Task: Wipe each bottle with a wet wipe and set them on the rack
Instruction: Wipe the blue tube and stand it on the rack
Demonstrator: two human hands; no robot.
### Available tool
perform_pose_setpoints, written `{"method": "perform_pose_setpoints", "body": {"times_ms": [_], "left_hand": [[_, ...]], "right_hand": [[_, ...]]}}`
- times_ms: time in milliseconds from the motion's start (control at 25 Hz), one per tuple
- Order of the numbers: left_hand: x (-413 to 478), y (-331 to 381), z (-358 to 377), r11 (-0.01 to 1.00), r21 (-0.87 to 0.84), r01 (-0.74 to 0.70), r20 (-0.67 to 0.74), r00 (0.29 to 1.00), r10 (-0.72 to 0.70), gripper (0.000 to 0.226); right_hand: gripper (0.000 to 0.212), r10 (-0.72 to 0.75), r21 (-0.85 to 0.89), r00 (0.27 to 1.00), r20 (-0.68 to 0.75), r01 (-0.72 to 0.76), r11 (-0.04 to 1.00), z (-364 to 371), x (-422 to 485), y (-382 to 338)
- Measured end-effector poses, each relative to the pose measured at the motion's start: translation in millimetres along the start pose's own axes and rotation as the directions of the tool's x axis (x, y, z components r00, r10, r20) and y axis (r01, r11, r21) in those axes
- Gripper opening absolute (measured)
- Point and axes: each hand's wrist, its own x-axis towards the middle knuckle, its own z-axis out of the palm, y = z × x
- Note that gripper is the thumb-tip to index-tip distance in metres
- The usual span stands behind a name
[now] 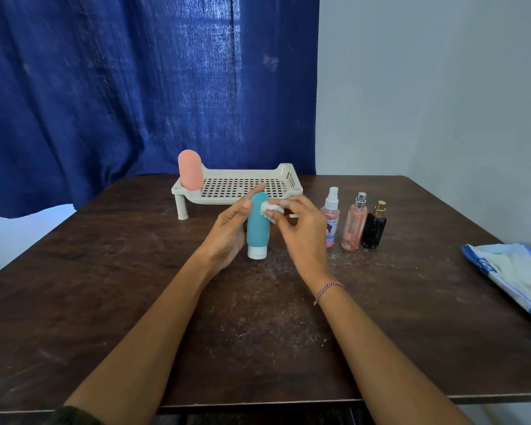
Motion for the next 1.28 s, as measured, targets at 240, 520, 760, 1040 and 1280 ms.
{"method": "perform_pose_setpoints", "body": {"times_ms": [240,520,760,1040,1280], "left_hand": [[-1,1,0,0.999,-0.031,0.035,0.027,0.999,-0.034,0.037],[0,2,-5,0.998,-0.062,-0.026,-0.03,0.999,0.024,0.038],[1,6,-7,0.993,-0.027,-0.114,-0.149,0.983,0.108,0.036],[-1,13,-7,0.984,-0.113,-0.135,-0.24,0.965,0.105,0.034],[0,15,-6,0.978,-0.132,-0.159,-0.268,0.956,0.119,0.034]], "right_hand": [[0.028,0.015,0.03,1.0,-0.023,-0.014,0.999,3,-2,1],[0.025,-0.181,0.021,0.978,0.104,0.18,0.984,5,-11,-9],[0.024,-0.325,-0.024,0.897,0.3,0.347,0.937,13,-17,-14],[0.022,-0.319,-0.041,0.864,0.389,0.362,0.931,12,-17,-14],[0.024,-0.229,0.033,0.925,0.304,0.23,0.973,8,-13,-11]]}}
